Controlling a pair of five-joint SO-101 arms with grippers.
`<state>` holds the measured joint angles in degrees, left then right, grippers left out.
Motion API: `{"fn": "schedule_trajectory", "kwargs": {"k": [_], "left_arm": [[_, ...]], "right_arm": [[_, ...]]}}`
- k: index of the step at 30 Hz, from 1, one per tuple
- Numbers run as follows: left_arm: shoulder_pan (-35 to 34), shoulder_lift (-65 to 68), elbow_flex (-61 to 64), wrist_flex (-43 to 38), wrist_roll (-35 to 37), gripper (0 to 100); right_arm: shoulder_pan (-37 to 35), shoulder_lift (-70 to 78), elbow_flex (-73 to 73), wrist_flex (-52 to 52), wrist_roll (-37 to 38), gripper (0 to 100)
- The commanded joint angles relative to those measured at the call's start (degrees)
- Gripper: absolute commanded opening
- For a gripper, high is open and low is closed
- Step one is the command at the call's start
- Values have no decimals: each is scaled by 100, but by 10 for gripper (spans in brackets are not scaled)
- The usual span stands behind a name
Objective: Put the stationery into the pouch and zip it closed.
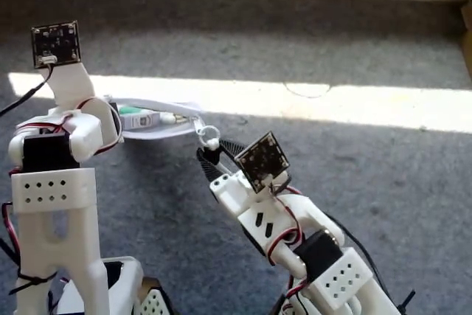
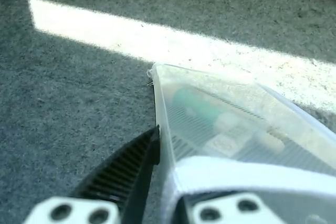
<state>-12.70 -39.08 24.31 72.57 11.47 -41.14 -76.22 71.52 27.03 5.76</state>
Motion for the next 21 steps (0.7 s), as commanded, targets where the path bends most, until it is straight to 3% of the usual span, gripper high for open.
{"fn": "schedule_trajectory", "kwargs": {"k": [1, 7, 13, 21], "left_arm": [[-40, -180, -75, -149, 44, 11], [-4, -180, -75, -149, 26, 11], [673, -154, -75, -299, -563, 12], [1270, -136, 215, -1020, -862, 135]], "right_arm": [[75, -374, -66, 277, 35, 4], [66, -453, 84, 462, 26, 4], [66, -1323, 725, 505, 26, 4], [75, -2949, 1420, 1560, 88, 4]]}}
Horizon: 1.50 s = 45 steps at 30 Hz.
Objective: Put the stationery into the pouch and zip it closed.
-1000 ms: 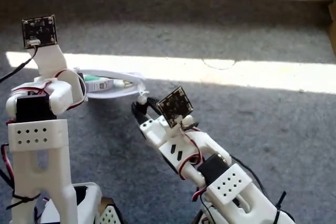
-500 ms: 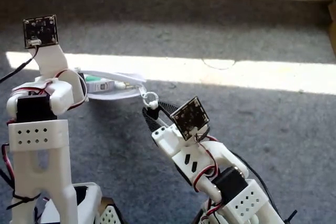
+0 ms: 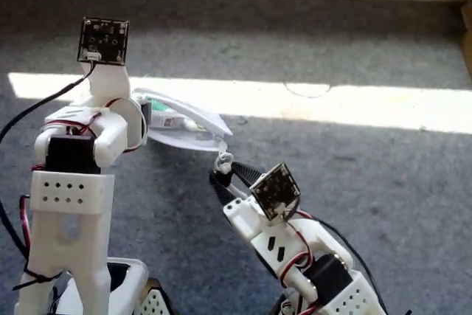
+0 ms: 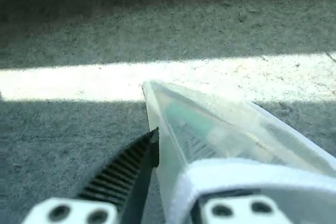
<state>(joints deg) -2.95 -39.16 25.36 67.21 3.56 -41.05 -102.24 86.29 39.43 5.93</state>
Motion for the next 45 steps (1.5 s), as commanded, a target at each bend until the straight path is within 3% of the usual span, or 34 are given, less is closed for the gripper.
{"fn": "schedule_trajectory", "kwargs": {"k": [1, 6, 15, 27, 37, 45], "left_arm": [[321, -127, 145, -607, -114, 136], [576, -127, -4, -800, -712, 138], [1903, -119, -119, -835, -1591, 166], [2870, -119, -136, -923, -1811, 211], [3266, -119, -127, -914, -2075, 242], [2747, -171, -374, -879, -2092, 241]], "right_arm": [[75, -303, -57, 356, 114, 4], [66, -189, -13, 365, 431, 4], [57, -295, -40, 655, 457, 4], [57, -295, -48, 734, 448, 4], [57, -295, -48, 734, 457, 4], [75, -295, -40, 716, 457, 4]]}}
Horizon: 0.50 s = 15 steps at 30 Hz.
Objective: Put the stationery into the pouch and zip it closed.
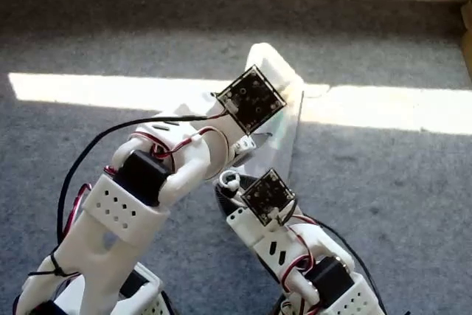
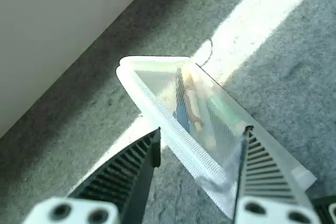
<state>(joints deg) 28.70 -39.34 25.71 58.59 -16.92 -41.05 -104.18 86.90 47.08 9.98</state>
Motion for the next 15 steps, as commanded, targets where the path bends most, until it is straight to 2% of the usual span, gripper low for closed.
{"fn": "schedule_trajectory", "kwargs": {"k": [1, 8, 13, 15], "left_arm": [[-532, -154, -470, -18, -44, 241], [-1042, -154, -743, 624, -62, 241], [-1147, -154, -760, 914, -9, 233], [-1095, -136, -734, 905, 264, 199]], "right_arm": [[84, -101, -110, -48, 53, 4], [101, -101, -110, -31, 18, 4], [57, -101, -119, 110, 18, 4], [48, -101, -119, 110, 18, 4]]}}
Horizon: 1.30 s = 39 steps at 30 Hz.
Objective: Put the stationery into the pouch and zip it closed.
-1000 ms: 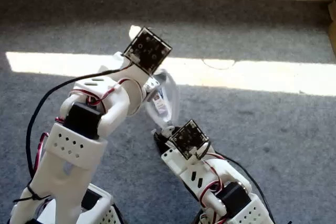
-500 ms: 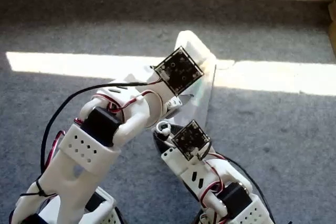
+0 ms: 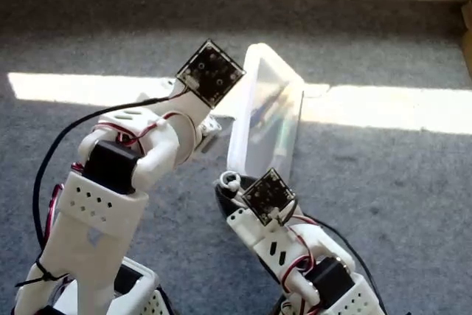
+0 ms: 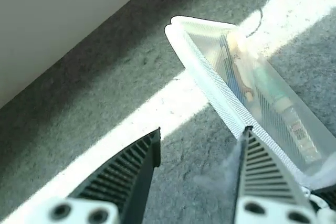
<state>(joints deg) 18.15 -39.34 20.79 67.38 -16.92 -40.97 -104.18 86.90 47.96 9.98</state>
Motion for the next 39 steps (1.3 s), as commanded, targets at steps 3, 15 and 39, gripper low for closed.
{"fn": "schedule_trajectory", "kwargs": {"k": [3, 15, 39], "left_arm": [[48, -145, 13, -62, 862, 194], [154, -110, 2062, -2295, 2022, 228], [-1077, -163, 3574, -1820, -97, 224]], "right_arm": [[40, -101, -119, 22, 18, 4], [40, -101, -75, 48, 18, 4], [374, -101, -620, 1182, -273, 4]]}}
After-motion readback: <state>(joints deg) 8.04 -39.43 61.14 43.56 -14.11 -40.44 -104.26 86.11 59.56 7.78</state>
